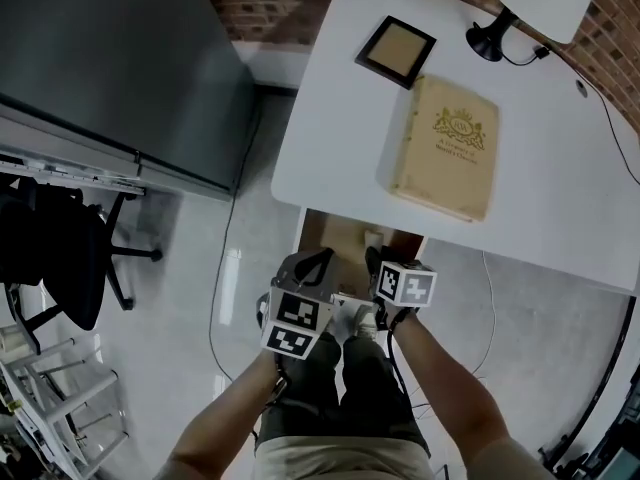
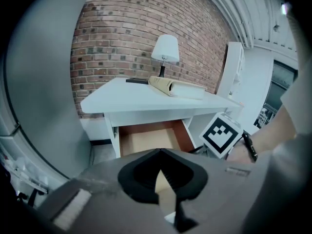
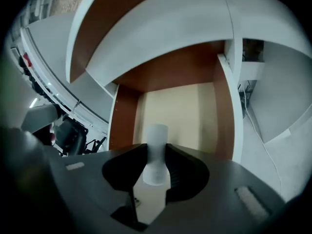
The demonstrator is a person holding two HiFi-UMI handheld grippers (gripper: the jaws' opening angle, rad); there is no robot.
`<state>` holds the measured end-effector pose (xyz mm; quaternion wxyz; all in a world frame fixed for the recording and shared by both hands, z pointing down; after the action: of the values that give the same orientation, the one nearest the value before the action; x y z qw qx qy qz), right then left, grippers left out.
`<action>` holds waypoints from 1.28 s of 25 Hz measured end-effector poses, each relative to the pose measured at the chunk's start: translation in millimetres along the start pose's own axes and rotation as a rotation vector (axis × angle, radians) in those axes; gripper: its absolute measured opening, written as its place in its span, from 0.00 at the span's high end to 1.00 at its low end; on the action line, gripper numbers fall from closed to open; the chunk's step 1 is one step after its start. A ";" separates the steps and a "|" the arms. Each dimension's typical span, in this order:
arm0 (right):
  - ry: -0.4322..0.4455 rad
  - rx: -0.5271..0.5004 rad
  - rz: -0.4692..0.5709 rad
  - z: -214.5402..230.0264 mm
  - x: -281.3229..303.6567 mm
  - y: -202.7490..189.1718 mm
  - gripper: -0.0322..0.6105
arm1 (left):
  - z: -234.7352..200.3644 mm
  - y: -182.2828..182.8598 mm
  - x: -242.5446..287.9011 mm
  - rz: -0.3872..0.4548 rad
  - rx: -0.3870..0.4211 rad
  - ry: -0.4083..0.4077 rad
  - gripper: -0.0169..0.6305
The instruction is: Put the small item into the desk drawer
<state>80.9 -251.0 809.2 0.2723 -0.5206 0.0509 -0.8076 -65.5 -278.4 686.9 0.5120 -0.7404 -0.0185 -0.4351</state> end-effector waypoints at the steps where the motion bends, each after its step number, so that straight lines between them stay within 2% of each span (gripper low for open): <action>1: -0.009 0.007 -0.009 4.7 9.2 -2.8 0.75 | -1.2 -4.6 6.9 -0.005 -0.004 -0.003 0.97; 10: -0.073 0.049 -0.083 37.1 62.3 -17.5 0.75 | -6.9 -34.3 46.0 -0.048 -0.036 -0.030 0.97; 18: -0.065 0.007 -0.083 36.4 58.0 -16.1 0.71 | -10.2 -38.2 39.0 -0.053 -0.047 -0.022 0.97; 26: 0.007 -0.139 0.028 -11.6 -32.9 10.9 0.90 | -2.4 -1.0 -6.6 -0.017 -0.031 -0.001 0.97; 32: 0.119 -0.235 0.157 -72.1 -135.3 35.7 0.94 | 8.2 53.1 -66.1 0.051 0.005 0.023 0.97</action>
<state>73.9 -229.1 653.5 0.2683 -0.4947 0.2018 -0.8016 -76.3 -269.7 602.9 0.5250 -0.7341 0.0051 -0.4306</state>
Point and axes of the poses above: the fingertips, and each gripper's own axes: x forward along the fingers, z to its right, y out of its top, the point moved 5 cm from there along -x, backward along the fingers, and after that the axes turned 5 degrees about x, right-handed, at the moved point
